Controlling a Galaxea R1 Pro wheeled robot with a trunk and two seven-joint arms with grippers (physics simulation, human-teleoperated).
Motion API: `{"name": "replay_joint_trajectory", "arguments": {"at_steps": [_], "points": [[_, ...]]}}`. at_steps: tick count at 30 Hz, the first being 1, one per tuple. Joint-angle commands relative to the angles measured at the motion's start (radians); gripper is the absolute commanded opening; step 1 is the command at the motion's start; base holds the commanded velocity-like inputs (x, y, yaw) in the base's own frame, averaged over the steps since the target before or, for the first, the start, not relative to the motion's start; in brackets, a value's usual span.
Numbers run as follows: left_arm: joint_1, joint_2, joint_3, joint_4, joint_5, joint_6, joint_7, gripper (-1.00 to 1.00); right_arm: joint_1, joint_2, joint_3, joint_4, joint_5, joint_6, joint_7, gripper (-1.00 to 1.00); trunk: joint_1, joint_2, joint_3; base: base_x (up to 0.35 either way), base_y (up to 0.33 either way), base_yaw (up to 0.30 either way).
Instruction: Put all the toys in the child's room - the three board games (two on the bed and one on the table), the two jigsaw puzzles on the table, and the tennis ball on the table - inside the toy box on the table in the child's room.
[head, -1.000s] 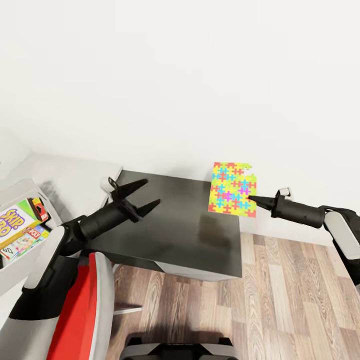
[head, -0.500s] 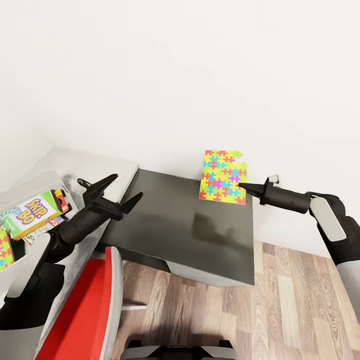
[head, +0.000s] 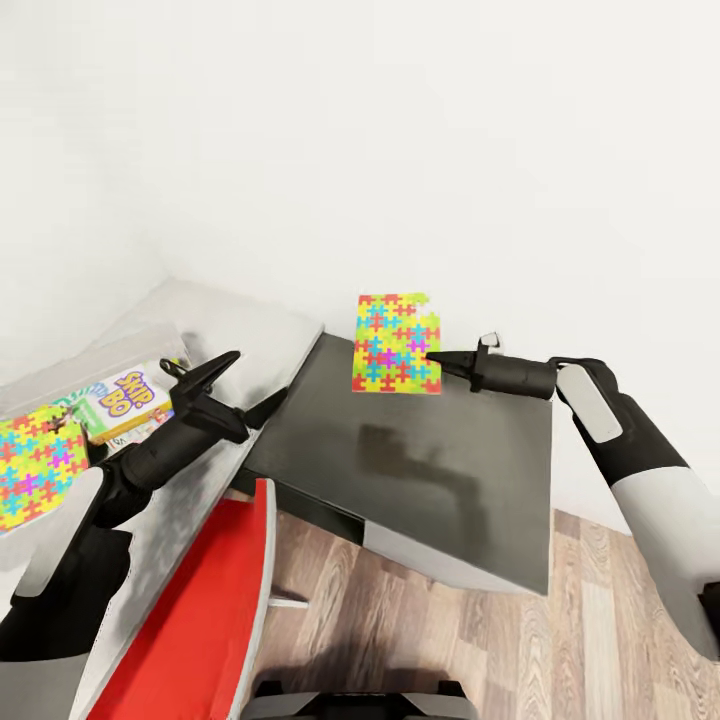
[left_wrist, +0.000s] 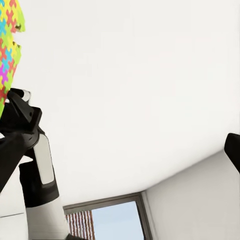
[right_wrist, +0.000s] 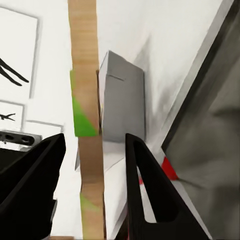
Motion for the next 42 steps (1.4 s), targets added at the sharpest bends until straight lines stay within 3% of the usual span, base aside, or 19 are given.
{"name": "replay_joint_trajectory", "arguments": {"at_steps": [1, 4, 13, 27, 34, 37, 42], "points": [[-0.001, 0.001, -0.002, 0.001, -0.007, 0.001, -0.006, 1.00, -0.014, 0.011, 0.009, 0.011, 0.000, 0.003, -0.004, -1.00, 0.001, -0.002, -0.001, 0.000, 0.000, 0.280], [0.001, 0.003, -0.001, 0.001, -0.007, 0.000, 0.000, 1.00, -0.050, 0.043, 0.025, 0.045, 0.000, 0.003, -0.031, -1.00, 0.001, -0.002, -0.001, 0.000, 0.000, 0.281], [0.004, 0.009, 0.007, 0.001, -0.009, 0.000, 0.047, 1.00, -0.118, 0.086, 0.039, 0.084, 0.001, 0.003, -0.057, -1.00, 0.001, -0.002, -0.001, 0.000, 0.000, 0.283], [0.009, 0.013, 0.043, 0.001, -0.008, 0.001, 0.083, 1.00, -0.159, 0.104, 0.044, 0.097, 0.001, 0.003, -0.064, -1.00, 0.001, -0.002, -0.001, 0.000, 0.000, 0.286], [0.028, 0.025, 0.101, 0.001, -0.007, 0.003, 0.086, 1.00, -0.162, 0.122, 0.045, 0.117, 0.002, 0.003, -0.066, -1.00, 0.001, -0.002, -0.001, 0.000, 0.000, 0.289], [0.044, 0.042, 0.131, 0.001, -0.006, 0.005, 0.086, 1.00, -0.164, 0.131, 0.046, 0.136, 0.004, 0.003, -0.067, -1.00, 0.001, -0.002, -0.001, 0.000, 0.000, 0.291], [0.055, 0.059, 0.150, 0.002, -0.005, 0.006, 0.086, 1.00, -0.169, 0.139, 0.058, 0.153, 0.005, 0.003, -0.083, -1.00, 0.001, -0.002, -0.001, 0.000, 0.000, 0.293]]}}
